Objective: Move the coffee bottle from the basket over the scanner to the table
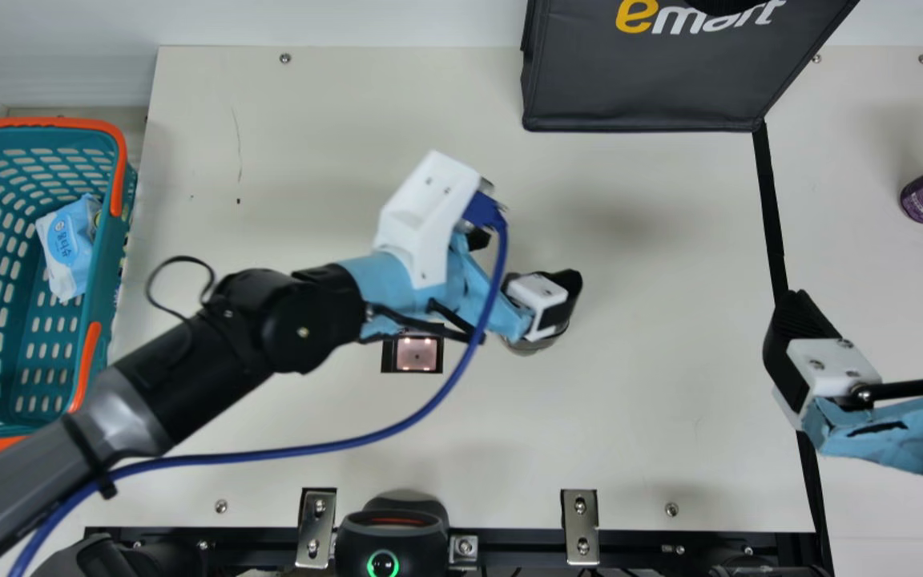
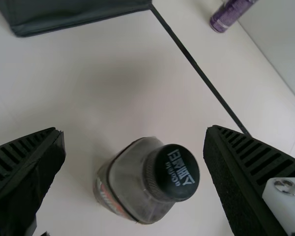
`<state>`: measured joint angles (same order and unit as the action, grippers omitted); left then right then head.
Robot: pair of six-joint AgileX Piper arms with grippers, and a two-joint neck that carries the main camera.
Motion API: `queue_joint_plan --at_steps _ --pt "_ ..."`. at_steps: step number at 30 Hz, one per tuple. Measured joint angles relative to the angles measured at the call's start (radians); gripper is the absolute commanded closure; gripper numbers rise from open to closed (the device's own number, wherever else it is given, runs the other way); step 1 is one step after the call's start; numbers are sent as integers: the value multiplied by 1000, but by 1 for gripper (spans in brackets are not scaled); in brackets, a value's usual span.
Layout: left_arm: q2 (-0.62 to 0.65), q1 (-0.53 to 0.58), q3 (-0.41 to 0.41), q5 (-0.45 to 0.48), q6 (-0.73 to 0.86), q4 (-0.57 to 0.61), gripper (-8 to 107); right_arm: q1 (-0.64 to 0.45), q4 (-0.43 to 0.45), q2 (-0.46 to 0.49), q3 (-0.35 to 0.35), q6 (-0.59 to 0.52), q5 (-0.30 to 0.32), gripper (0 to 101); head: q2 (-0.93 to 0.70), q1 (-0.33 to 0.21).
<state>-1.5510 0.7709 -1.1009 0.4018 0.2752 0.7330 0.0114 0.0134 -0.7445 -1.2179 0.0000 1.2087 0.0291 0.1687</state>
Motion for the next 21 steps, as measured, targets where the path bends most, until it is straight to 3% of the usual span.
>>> queue_joint_plan --at_steps 6,10,15,21 --pt "86 -136 58 85 62 142 9 0 0 0 0 0 0 6 -2 -2" --pt "166 -244 109 154 40 148 9 0 0 0 0 0 0 6 -2 -2" --pt "277 -384 132 243 -35 34 9 0 0 0 0 0 0 6 0 -2" --pt "420 -514 99 349 -163 -171 9 0 0 0 0 0 0 6 0 -2"
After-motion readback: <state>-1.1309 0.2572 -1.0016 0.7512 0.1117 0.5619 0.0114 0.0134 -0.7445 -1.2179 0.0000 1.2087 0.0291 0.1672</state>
